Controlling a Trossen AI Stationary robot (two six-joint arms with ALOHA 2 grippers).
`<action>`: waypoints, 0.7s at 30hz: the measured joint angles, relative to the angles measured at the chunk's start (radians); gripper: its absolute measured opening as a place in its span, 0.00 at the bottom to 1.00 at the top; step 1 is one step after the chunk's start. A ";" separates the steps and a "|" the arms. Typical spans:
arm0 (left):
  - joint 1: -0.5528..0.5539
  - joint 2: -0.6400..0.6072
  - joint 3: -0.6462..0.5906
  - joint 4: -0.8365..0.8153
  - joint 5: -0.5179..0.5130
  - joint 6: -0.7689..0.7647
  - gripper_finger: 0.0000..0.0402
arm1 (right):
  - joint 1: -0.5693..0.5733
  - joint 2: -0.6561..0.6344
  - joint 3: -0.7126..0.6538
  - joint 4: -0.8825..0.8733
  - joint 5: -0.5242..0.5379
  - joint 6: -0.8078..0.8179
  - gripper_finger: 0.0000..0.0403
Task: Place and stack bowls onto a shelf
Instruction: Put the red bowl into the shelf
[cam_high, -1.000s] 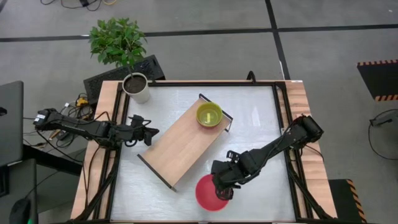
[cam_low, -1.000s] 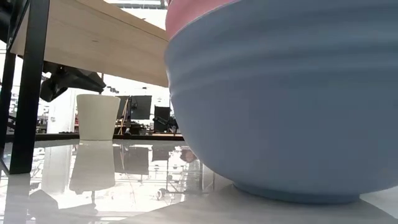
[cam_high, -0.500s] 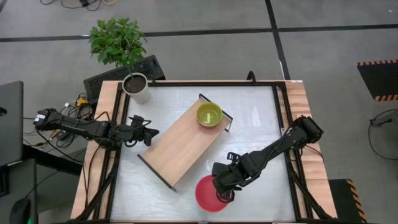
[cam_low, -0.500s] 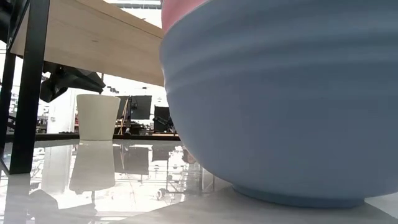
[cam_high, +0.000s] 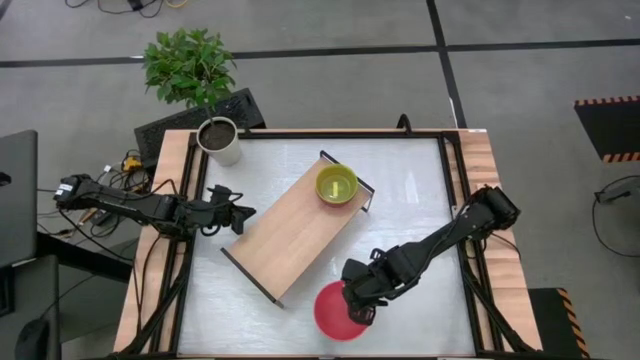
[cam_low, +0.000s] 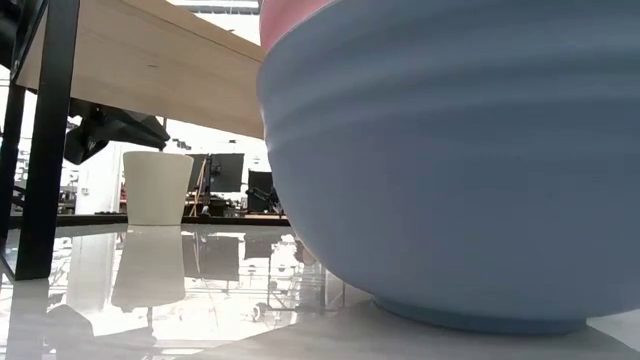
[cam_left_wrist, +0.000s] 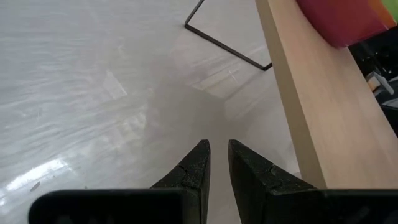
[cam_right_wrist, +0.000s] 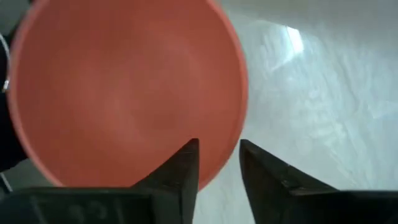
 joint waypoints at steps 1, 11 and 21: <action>0.000 0.000 0.000 0.000 0.000 0.000 0.11 | 0.002 0.001 -0.010 0.008 0.000 0.001 0.38; 0.000 0.000 0.000 0.002 0.002 -0.002 0.11 | -0.005 0.025 -0.016 -0.005 0.000 0.008 0.31; 0.000 0.000 0.000 0.004 0.005 -0.020 0.11 | -0.014 0.032 -0.016 -0.002 -0.044 -0.032 0.07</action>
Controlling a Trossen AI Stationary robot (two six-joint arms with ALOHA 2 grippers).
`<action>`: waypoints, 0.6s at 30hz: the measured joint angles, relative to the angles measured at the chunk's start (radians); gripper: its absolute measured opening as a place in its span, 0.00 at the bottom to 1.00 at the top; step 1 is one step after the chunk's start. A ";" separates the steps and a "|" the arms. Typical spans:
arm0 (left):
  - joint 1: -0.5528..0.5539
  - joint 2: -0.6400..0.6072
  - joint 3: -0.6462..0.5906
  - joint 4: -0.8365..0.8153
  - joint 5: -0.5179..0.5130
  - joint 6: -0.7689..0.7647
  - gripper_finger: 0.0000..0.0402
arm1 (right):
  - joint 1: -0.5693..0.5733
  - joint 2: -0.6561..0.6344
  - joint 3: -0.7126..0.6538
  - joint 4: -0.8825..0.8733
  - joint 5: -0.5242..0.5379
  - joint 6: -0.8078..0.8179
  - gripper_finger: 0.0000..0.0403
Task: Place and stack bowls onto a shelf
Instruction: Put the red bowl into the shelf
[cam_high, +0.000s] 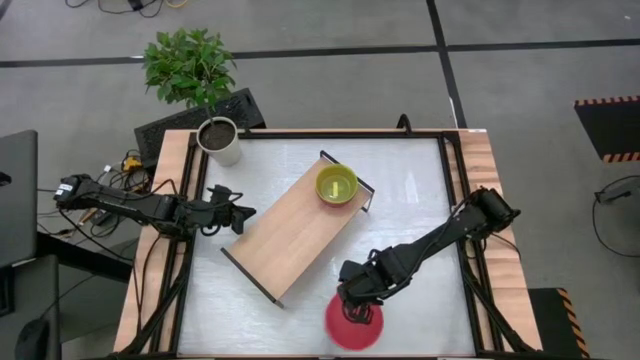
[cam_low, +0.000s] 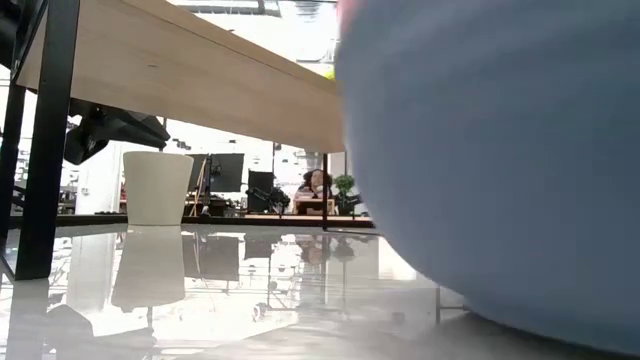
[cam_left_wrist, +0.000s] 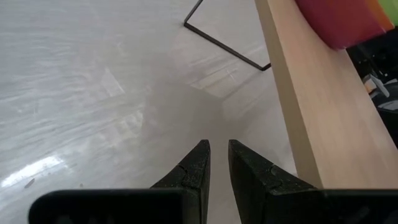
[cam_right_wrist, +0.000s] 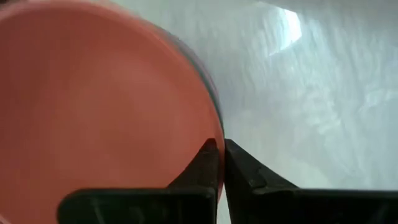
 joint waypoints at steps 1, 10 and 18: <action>0.000 0.000 0.000 0.000 0.000 0.000 0.11 | -0.002 -0.004 0.000 -0.002 0.005 -0.006 0.07; 0.000 0.000 0.000 0.014 0.000 -0.003 0.11 | -0.030 -0.013 0.115 -0.148 0.001 -0.040 0.07; 0.000 0.000 0.000 0.019 0.002 -0.035 0.11 | -0.086 -0.012 0.328 -0.240 0.002 -0.154 0.07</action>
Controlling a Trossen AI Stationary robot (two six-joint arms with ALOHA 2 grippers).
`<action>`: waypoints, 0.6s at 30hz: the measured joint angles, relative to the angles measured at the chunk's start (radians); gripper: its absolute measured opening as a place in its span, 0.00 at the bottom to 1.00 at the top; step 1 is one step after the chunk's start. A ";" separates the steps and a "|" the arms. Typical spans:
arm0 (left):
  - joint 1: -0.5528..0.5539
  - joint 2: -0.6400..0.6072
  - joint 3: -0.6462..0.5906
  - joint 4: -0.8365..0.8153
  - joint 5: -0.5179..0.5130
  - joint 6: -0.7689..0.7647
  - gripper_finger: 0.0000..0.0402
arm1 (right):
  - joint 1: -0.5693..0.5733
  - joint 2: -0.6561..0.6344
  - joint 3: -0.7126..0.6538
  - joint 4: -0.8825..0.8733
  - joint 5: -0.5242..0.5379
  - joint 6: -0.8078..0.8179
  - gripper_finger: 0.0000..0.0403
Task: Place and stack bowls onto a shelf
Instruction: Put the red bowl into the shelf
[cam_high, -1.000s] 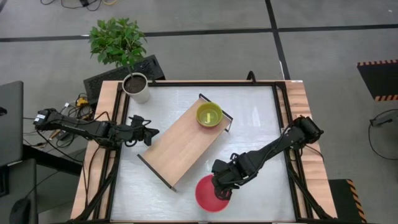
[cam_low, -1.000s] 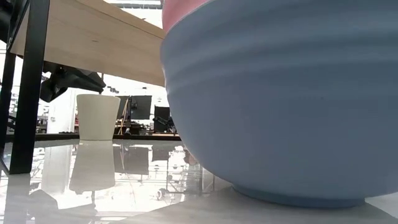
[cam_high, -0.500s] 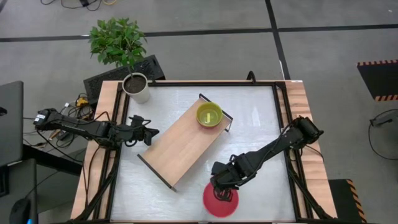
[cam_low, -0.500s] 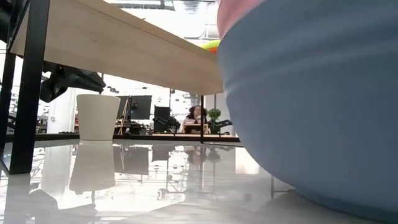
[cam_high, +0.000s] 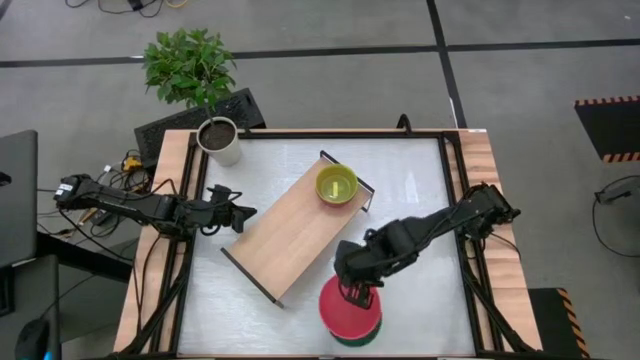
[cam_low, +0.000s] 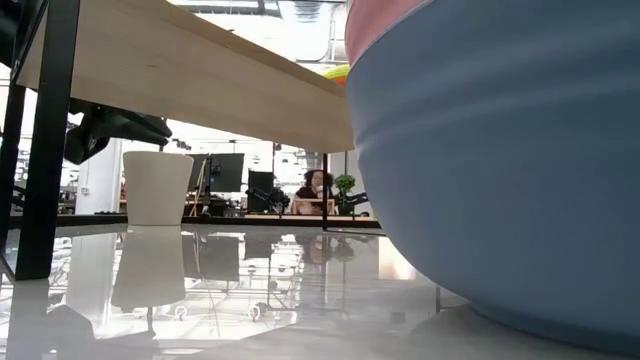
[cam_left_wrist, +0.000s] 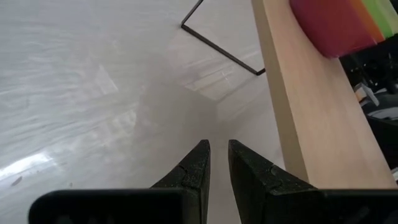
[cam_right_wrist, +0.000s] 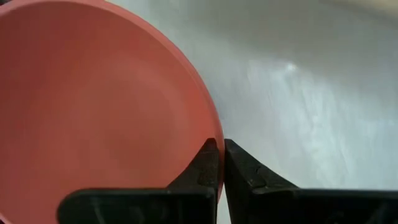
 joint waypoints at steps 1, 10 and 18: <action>0.000 0.000 0.000 0.000 0.000 -0.005 0.11 | -0.011 0.000 0.033 0.008 0.002 -0.013 0.07; 0.000 0.000 0.000 0.000 0.000 -0.020 0.11 | -0.179 -0.001 0.182 0.191 0.031 -0.062 0.07; 0.000 0.000 0.000 0.000 0.000 -0.056 0.11 | -0.302 0.040 0.179 0.193 -0.014 -0.096 0.07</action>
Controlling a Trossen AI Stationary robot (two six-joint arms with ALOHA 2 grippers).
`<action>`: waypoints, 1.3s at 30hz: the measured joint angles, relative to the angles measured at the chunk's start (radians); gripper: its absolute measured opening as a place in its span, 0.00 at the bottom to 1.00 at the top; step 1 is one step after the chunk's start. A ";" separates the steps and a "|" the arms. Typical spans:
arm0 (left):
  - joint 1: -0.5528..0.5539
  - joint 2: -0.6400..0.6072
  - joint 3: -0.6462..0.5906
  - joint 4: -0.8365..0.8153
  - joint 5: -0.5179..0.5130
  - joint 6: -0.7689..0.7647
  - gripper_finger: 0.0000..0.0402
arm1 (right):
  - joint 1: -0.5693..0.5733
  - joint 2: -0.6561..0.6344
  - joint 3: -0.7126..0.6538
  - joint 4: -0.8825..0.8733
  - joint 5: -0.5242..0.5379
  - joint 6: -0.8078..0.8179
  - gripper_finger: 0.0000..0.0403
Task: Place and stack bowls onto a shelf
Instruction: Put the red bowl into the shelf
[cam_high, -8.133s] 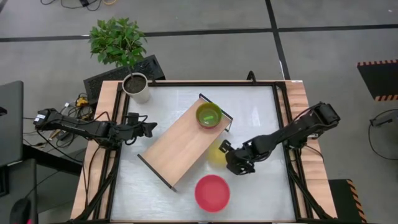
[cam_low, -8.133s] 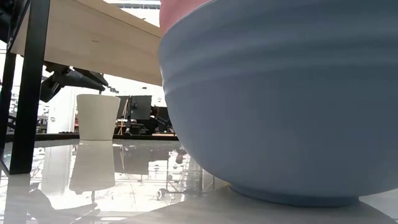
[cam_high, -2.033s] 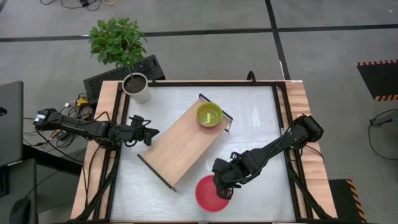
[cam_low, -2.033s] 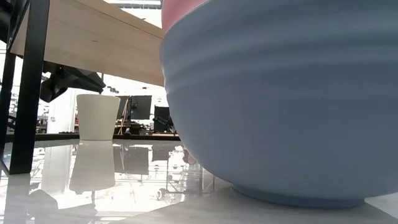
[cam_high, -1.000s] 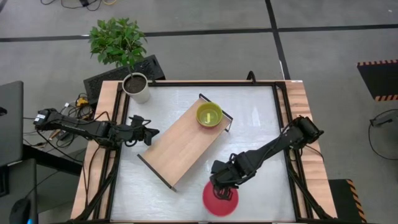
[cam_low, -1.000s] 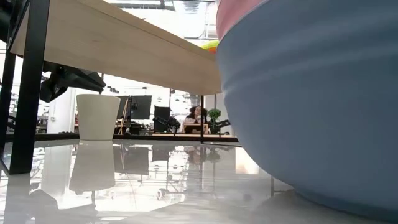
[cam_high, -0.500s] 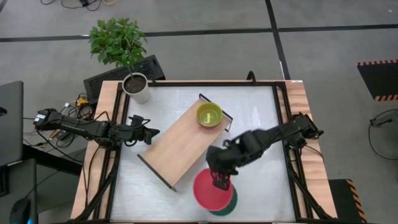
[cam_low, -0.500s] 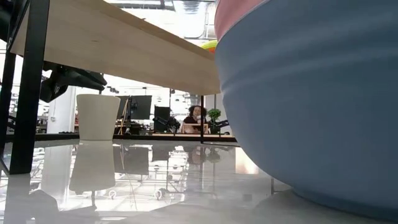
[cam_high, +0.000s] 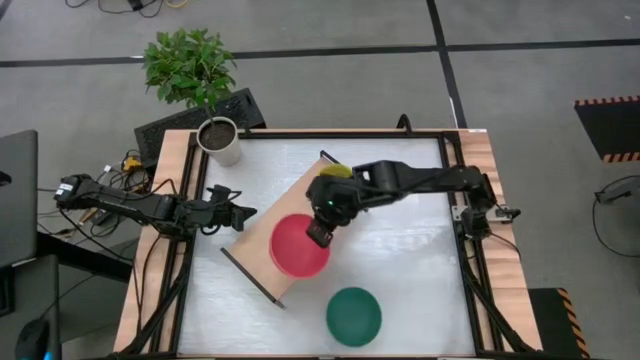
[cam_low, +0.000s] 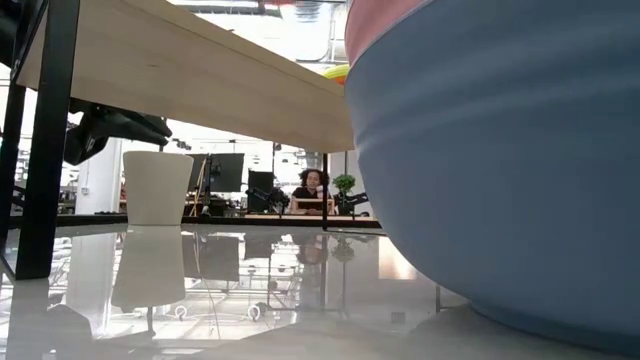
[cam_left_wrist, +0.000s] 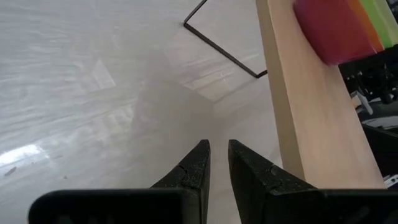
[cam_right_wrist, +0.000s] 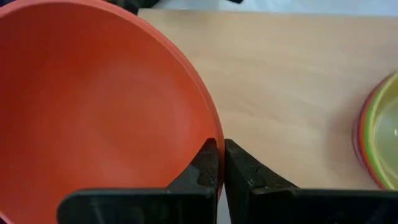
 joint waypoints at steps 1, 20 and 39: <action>0.000 0.000 0.000 0.000 0.000 -0.005 0.11 | -0.008 0.015 0.004 0.027 -0.016 0.000 0.07; 0.000 0.000 0.000 -0.001 -0.003 -0.042 0.11 | -0.056 0.085 0.003 0.005 0.015 -0.042 0.08; 0.000 0.000 0.000 -0.001 -0.003 -0.039 0.11 | -0.079 0.085 0.003 0.012 0.017 -0.144 0.18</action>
